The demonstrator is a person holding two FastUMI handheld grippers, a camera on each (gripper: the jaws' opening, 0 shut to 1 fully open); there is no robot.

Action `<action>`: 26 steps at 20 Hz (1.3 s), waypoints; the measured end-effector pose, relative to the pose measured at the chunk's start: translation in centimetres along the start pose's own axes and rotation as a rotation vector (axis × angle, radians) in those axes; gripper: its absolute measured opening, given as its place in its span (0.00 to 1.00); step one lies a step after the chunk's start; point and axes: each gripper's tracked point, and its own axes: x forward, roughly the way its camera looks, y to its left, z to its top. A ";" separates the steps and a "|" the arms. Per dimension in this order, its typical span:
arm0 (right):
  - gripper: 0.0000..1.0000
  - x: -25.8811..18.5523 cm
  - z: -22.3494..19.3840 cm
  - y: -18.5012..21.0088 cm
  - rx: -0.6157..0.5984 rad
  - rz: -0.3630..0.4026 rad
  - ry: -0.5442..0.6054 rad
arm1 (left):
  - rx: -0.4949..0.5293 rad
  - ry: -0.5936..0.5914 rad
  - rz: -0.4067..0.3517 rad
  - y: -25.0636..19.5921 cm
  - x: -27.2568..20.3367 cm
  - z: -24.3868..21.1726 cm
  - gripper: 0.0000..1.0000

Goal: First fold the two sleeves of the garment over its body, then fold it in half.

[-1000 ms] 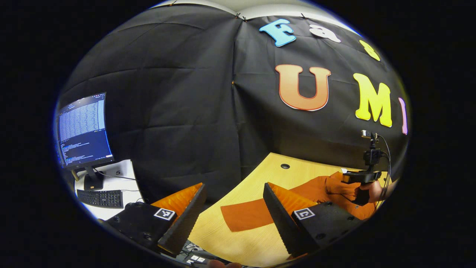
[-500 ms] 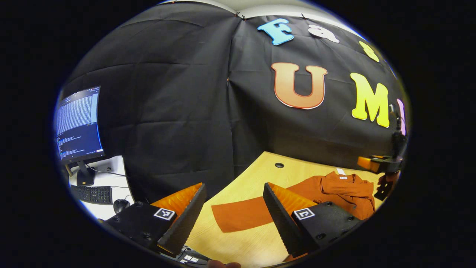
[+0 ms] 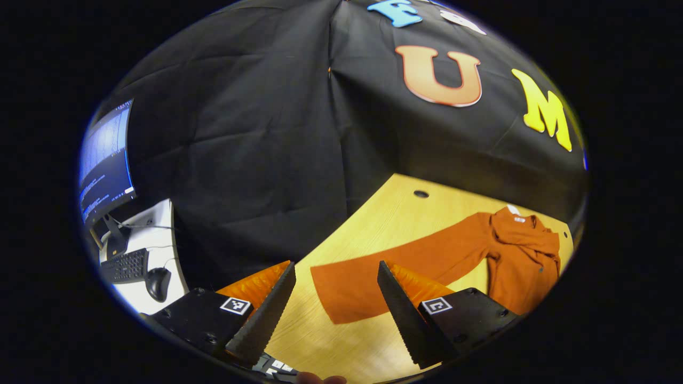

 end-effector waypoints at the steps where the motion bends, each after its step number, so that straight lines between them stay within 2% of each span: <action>1: 0.92 -0.8 0.0 -0.8 0.001 -0.020 -0.004 | 0.009 0.024 0.005 0.1 1.1 -1.2 1.00; 4: 0.91 -2.7 -0.9 -3.2 -0.004 -0.077 0.022 | 0.014 0.073 0.021 0.0 3.7 -3.3 1.00; 7: 0.91 -4.0 -1.6 -4.1 0.004 -0.103 0.051 | -0.005 0.139 0.029 -0.5 5.4 -5.6 1.00; 14: 0.91 -4.5 -1.5 -4.4 0.000 -0.099 0.065 | -0.041 0.135 0.024 -0.5 5.8 -5.6 0.98; 16: 0.91 -4.7 -1.5 -4.3 0.008 -0.096 0.071 | -0.048 0.148 -0.003 -1.0 6.0 -5.7 0.96; 20: 0.91 -5.6 -1.6 -5.0 0.008 -0.098 0.078 | -0.137 0.133 -0.026 -2.6 5.9 -5.2 0.03; 21: 0.91 -5.9 -1.8 -5.4 0.013 -0.106 0.081 | -0.175 0.152 -0.046 -3.0 5.8 -5.2 0.08; 23: 0.91 -6.6 -1.8 -6.7 0.027 -0.129 0.080 | -0.265 0.157 -0.077 -3.5 5.7 -4.6 0.03; 26: 0.91 -7.3 -2.1 -8.6 0.053 -0.165 0.084 | -0.346 0.116 -0.119 -4.2 5.8 -0.9 0.03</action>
